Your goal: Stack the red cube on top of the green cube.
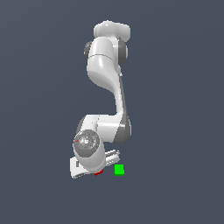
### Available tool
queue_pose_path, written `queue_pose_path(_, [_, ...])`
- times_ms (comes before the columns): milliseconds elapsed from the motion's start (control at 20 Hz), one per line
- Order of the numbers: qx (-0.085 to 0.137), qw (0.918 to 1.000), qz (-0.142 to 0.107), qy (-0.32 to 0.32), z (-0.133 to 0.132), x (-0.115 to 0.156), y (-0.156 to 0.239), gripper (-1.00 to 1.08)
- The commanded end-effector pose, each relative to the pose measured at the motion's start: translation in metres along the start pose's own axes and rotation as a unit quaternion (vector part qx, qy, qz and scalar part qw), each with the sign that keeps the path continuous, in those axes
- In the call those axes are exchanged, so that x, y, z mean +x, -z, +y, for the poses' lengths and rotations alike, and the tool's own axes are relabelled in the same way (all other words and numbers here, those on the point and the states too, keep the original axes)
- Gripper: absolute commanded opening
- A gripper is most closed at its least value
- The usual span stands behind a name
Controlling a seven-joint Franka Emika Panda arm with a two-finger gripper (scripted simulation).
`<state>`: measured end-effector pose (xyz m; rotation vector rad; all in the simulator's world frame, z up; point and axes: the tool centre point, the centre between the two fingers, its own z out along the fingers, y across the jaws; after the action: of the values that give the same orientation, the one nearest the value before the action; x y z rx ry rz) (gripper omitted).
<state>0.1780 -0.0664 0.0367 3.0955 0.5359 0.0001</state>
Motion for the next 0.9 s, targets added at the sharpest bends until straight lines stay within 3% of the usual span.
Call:
queue_pose_path(0, [0.0, 1.0, 0.0, 0.0, 0.0, -0.0001, -0.0101, 1.0])
queue_pose_path(400, [0.0, 1.0, 0.0, 0.0, 0.0003, 0.0006, -0.0167, 1.0])
queue_pose_path(450, [0.0, 1.0, 0.0, 0.0, 0.0003, 0.0006, -0.0167, -1.0])
queue_pose_path(850, [0.0, 1.0, 0.0, 0.0, 0.0003, 0.0006, -0.0167, -1.0])
